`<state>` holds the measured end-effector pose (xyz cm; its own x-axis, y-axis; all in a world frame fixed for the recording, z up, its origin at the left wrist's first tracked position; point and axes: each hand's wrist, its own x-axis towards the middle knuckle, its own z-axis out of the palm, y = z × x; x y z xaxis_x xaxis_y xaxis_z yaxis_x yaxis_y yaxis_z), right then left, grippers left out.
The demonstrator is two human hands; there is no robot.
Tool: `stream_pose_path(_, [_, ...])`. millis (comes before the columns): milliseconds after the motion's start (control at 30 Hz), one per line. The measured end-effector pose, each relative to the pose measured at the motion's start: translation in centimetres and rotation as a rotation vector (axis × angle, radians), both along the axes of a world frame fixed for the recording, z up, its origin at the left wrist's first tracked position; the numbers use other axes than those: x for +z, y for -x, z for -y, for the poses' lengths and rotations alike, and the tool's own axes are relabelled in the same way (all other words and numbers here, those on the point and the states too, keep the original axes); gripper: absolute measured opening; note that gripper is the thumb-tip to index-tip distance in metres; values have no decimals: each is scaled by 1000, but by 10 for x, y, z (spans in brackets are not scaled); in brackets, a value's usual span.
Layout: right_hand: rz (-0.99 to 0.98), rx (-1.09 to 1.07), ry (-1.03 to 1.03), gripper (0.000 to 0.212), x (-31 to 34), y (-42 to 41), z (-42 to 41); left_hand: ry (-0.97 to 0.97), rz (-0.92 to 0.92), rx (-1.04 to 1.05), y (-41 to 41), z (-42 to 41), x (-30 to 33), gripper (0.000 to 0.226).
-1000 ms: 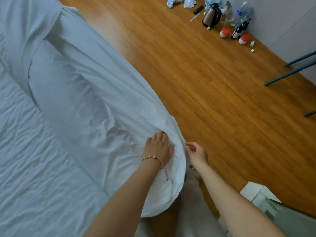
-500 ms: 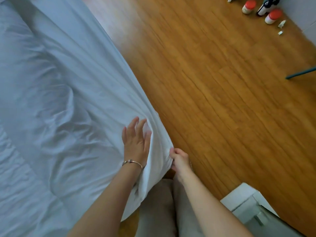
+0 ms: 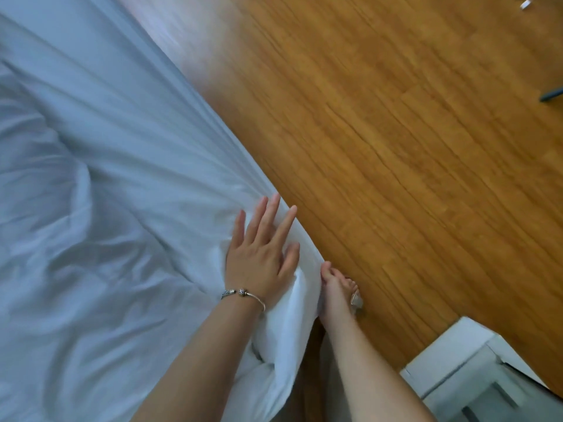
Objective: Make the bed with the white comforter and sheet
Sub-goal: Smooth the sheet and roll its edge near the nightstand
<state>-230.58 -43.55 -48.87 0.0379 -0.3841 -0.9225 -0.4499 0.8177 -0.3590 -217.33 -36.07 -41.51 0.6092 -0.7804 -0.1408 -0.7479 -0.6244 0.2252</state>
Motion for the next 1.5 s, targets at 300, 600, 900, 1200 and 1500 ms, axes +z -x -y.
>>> stream_pose_path(300, [14,-117,-58,27,-67,-28,8,48,140,31,3,-10,-21,58])
stream_pose_path(600, [-25,376,-22,22,-40,-2,11,-66,113,152,10,-4,-17,55])
stream_pose_path(900, [26,1093,-99,17,84,29,67,-360,-193,289,12,19,20,60])
stream_pose_path(1200, [66,1169,47,20,173,-110,182,-224,-835,984,-36,116,72,29])
stream_pose_path(1500, [256,1338,222,20,242,-360,316,495,-1062,1290,-249,223,165,25])
